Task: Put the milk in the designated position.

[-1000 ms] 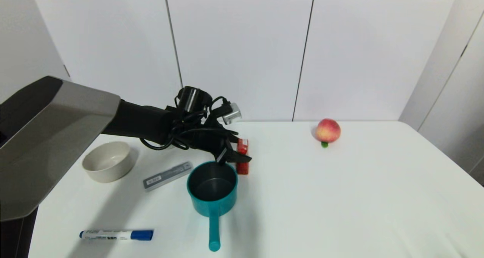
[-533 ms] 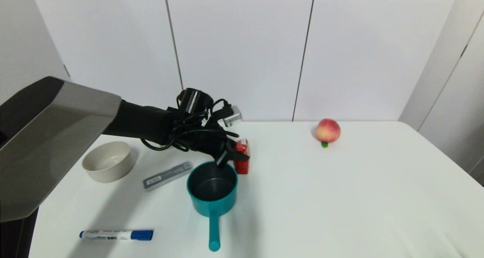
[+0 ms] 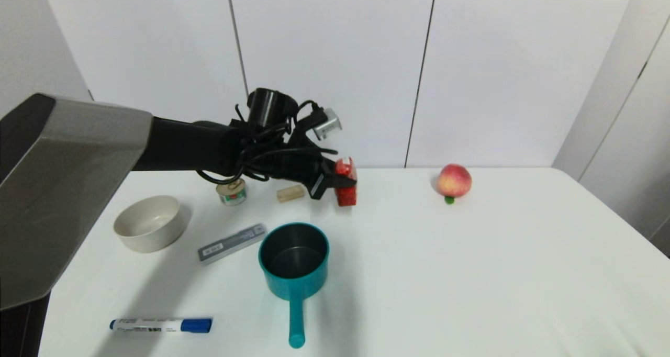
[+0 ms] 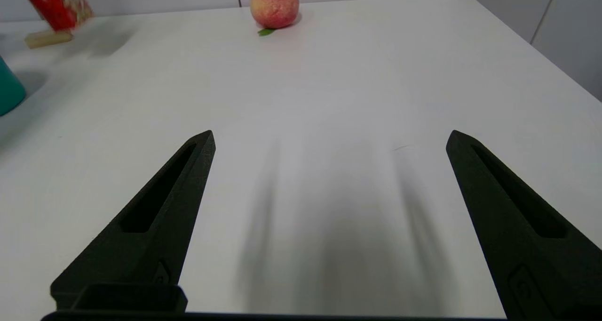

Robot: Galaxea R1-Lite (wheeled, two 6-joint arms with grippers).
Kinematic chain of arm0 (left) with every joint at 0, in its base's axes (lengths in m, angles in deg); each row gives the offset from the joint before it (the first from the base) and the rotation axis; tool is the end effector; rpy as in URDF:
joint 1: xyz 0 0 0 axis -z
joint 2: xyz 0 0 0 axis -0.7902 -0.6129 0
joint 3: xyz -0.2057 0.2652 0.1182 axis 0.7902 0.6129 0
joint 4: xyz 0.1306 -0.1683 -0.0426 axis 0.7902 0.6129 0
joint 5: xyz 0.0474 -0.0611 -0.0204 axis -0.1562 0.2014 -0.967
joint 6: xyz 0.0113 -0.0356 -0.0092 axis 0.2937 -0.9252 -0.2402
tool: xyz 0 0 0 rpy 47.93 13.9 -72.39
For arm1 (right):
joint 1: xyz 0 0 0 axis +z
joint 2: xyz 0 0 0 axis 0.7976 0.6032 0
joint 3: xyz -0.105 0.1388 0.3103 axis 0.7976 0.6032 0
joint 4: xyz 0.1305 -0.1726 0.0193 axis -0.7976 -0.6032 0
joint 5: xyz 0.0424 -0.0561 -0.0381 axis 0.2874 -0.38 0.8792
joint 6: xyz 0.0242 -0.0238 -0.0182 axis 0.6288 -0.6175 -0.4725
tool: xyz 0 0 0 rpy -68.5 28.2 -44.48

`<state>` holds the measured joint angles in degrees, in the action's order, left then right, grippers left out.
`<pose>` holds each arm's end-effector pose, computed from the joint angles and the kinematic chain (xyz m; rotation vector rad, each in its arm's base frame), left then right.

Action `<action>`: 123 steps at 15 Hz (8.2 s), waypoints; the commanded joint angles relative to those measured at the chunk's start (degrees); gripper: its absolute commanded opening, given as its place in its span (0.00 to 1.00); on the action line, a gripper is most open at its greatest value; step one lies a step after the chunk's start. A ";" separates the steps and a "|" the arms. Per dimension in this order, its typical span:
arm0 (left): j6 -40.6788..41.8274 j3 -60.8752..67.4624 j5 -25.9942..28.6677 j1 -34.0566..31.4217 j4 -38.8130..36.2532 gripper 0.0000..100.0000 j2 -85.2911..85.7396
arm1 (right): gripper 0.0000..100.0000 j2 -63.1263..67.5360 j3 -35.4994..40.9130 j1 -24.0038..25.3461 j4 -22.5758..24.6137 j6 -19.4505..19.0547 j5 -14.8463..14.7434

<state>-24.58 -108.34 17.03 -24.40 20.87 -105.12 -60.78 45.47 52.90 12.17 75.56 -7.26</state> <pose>0.4407 -0.2583 0.2032 0.3840 0.3104 -1.2137 -0.0337 0.0000 0.0733 0.0534 0.0171 0.0023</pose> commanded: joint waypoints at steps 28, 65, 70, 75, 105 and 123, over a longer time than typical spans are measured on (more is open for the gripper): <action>10.81 8.31 -3.73 -35.54 -1.11 0.00 6.14 | 1.00 0.07 0.00 0.00 -0.01 0.02 0.02; 6.32 12.97 -3.99 -35.98 3.99 1.00 23.45 | 1.00 0.07 0.00 0.00 -0.01 0.02 0.02; -1.41 30.98 -3.99 -33.34 4.08 1.00 47.36 | 1.00 0.07 0.00 0.00 -0.01 0.02 0.02; -2.29 49.00 -10.05 -32.90 4.78 1.00 68.89 | 1.00 0.07 0.00 0.00 -0.01 0.02 0.02; -18.20 93.65 -20.60 -27.81 -6.56 1.00 124.53 | 1.00 0.07 0.00 0.00 -0.01 0.02 0.02; -28.39 96.11 -36.68 -27.89 -3.83 1.00 124.53 | 1.00 0.07 0.00 0.00 -0.01 0.02 0.02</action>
<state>-52.97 -12.23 -19.62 -52.28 17.02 19.56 -60.78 45.47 52.90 12.19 75.56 -7.28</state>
